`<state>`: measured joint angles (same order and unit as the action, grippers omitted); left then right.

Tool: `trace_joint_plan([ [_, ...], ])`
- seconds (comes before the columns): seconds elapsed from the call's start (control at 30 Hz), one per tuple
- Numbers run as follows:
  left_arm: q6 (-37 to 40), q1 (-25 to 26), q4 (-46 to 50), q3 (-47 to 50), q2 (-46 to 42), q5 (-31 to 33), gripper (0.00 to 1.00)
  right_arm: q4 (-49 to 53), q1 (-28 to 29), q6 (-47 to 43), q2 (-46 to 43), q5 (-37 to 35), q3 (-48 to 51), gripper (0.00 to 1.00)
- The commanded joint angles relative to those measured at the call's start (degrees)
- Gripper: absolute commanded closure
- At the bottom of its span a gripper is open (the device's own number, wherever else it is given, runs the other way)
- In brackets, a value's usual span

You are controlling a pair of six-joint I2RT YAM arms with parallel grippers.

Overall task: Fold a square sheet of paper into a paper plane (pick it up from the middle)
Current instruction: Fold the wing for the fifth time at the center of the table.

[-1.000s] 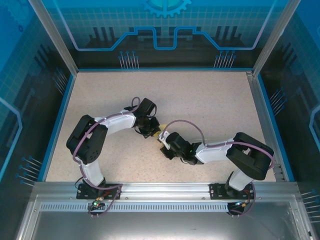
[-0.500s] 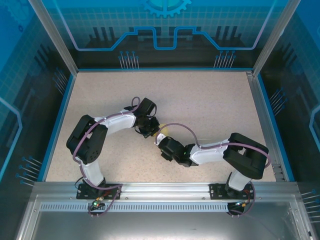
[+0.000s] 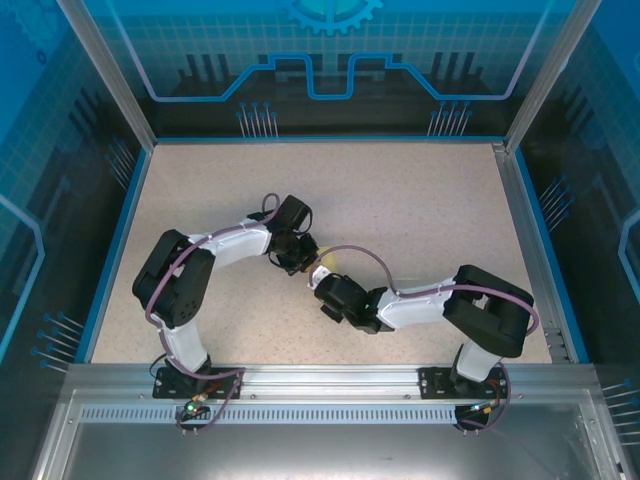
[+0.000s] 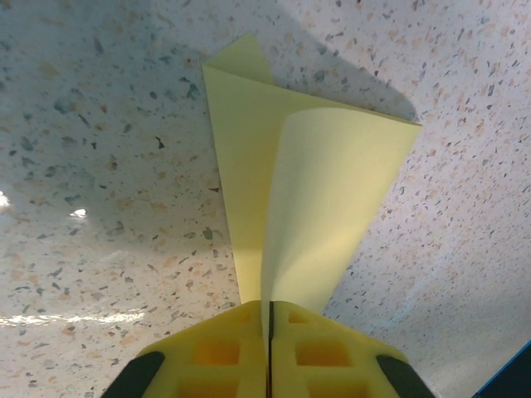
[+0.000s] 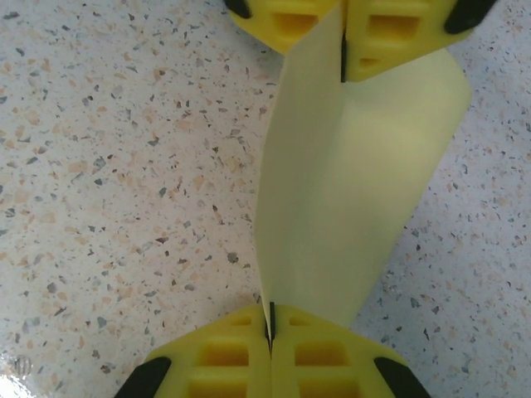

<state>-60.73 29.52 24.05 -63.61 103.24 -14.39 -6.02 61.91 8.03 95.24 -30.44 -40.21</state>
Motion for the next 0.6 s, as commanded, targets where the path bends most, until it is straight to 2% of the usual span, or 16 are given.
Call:
trace_joint_plan([
  [0.0, 1.50, -1.18, 3.67, -1.38, -2.27, 1.32, 0.81, -0.87, -0.80, 2.80, 0.49, 2.40, -0.92, 1.00],
  [0.07, 2.04, -1.88, 4.06, -0.86, -3.92, 2.10, 0.74, -2.14, -1.82, 3.84, 0.08, 4.60, -0.54, 1.00],
  [0.13, 2.54, -2.58, 5.06, -0.49, -5.48, 3.32, 0.59, -4.02, -2.71, 4.72, -0.23, 7.78, -0.06, 1.00],
  [0.23, 3.05, -3.45, 6.50, 0.43, -8.19, 5.48, 0.47, -6.91, -4.51, 6.61, -0.68, 12.24, 0.69, 1.00],
  [0.4, 2.72, -3.94, 6.32, 3.77, -13.64, 9.21, 0.38, -10.72, -7.84, 10.27, -0.59, 20.84, 1.55, 1.00],
  [0.57, 2.72, -3.94, 3.73, 6.91, -17.44, 10.08, 0.38, -15.26, -12.01, 15.01, -0.01, 29.17, 3.17, 1.00],
])
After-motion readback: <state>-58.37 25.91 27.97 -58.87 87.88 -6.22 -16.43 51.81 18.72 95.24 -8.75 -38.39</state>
